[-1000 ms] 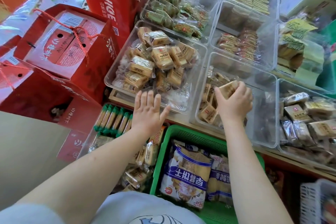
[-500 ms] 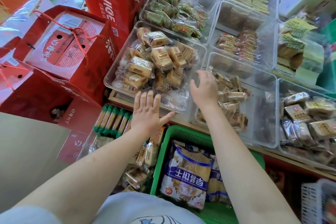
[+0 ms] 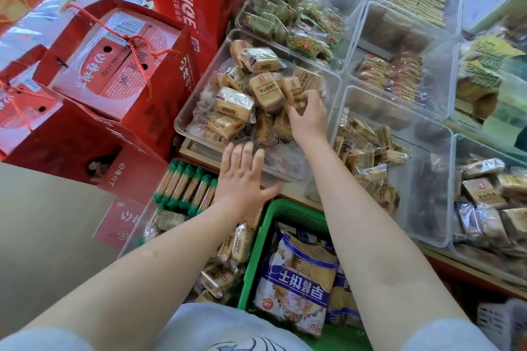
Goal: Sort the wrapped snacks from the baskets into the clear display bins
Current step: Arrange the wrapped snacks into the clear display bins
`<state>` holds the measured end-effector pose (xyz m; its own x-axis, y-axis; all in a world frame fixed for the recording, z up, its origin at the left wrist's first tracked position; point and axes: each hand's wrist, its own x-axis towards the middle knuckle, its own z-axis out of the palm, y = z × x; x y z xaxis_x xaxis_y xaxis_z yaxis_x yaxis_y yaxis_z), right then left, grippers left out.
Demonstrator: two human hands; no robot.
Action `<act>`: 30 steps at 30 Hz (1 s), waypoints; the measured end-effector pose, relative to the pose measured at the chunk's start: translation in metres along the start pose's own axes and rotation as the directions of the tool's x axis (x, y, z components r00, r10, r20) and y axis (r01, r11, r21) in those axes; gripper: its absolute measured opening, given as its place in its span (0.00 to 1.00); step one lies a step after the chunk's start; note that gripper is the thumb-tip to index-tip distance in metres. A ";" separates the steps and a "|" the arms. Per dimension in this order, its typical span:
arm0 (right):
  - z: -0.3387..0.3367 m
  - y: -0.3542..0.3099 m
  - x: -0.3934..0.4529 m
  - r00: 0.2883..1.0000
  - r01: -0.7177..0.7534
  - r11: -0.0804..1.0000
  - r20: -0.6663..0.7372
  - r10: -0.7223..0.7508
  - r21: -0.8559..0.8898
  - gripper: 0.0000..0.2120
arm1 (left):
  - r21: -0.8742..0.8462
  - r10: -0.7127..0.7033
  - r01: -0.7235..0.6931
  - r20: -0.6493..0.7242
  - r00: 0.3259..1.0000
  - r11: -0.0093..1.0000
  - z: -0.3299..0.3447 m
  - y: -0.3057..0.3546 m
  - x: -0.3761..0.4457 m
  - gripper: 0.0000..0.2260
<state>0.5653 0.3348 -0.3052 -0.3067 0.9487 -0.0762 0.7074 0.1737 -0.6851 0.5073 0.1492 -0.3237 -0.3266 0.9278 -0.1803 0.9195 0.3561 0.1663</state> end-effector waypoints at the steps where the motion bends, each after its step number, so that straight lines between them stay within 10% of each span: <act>1: -0.003 0.000 -0.003 1.000 0.005 1.000 -0.014 -0.005 -0.022 0.10 | -0.001 -0.001 0.001 -0.003 1.000 1.000 0.000 0.000 0.000 0.39; 7: -0.033 0.014 -0.038 0.930 0.149 0.987 -0.332 -0.159 -0.055 0.14 | 0.010 -0.004 0.004 0.014 1.000 1.000 0.000 0.000 0.000 0.39; 11: -0.052 0.055 -0.054 0.864 -0.074 0.981 -0.502 -0.027 -0.181 0.22 | 0.010 -0.007 0.006 0.018 1.000 1.000 0.001 0.000 -0.001 0.38; 19: -0.067 0.071 -0.058 0.959 -0.260 0.835 -0.230 0.165 -0.485 0.20 | 0.031 -0.001 0.000 0.014 1.000 1.000 -0.002 0.000 -0.002 0.38; 25: -0.035 0.017 -0.054 0.970 0.235 0.939 -0.003 -0.244 -0.252 0.17 | 0.020 0.007 -0.007 0.007 1.000 1.000 -0.001 0.000 -0.002 0.36; 30: -0.002 -0.004 -0.035 0.980 -0.015 0.990 0.195 0.043 -0.144 0.29 | 0.007 0.009 -0.009 0.000 1.000 1.000 -0.001 -0.001 -0.001 0.37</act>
<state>0.5745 0.3011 -0.2986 -0.3943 0.8856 -0.2455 0.7961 0.1957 -0.5727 0.5062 0.1480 -0.3226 -0.3187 0.9308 -0.1790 0.9239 0.3473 0.1609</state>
